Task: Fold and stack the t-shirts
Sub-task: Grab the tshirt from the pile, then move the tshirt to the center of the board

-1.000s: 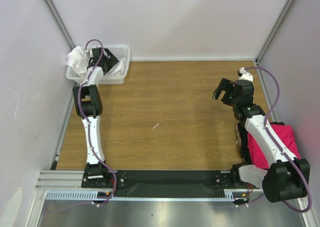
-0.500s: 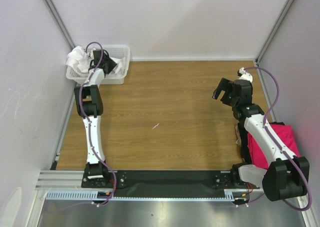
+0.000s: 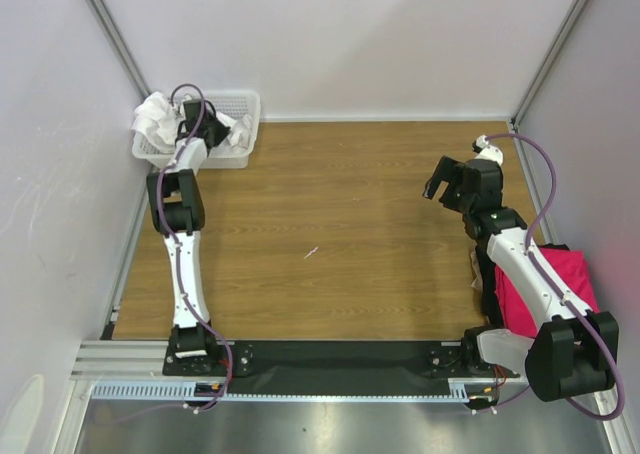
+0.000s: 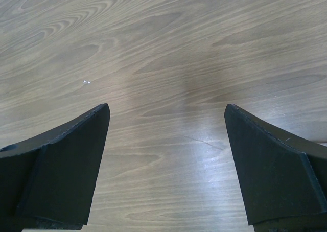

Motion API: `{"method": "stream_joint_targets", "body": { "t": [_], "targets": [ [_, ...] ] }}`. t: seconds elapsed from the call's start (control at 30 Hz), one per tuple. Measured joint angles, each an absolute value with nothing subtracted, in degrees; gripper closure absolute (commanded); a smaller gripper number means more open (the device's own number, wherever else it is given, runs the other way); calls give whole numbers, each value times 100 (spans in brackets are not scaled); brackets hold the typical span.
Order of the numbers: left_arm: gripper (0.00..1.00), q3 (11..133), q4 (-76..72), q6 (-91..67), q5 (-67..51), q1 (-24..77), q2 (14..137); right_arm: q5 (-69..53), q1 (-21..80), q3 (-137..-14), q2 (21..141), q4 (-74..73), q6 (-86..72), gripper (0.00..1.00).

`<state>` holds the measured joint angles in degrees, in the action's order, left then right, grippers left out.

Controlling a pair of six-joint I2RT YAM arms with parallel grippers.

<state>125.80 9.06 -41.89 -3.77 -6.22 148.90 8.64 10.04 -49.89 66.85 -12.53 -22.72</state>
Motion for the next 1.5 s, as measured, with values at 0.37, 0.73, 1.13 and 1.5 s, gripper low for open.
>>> {"method": "stream_joint_targets", "body": {
  "t": [0.37, 0.73, 1.13, 1.5],
  "targets": [
    [100, 11695, 814, -2685, -779, -613, 12604, 596, 1103, -5127, 6683, -1153, -2298, 0],
    [100, 11596, 1699, -1365, -655, -49, 9373, -145, 1120, -5312, 6300, -996, -2388, 0],
    [100, 9024, 2394, -1253, -550, 1590, 6230, -379, 1146, -5225, 5520, -1291, -2488, 0],
    [100, 6403, 2058, -2152, -353, 3441, 5527, -40, 1146, -4823, 5085, -1927, -2805, 0]
  ]
}}
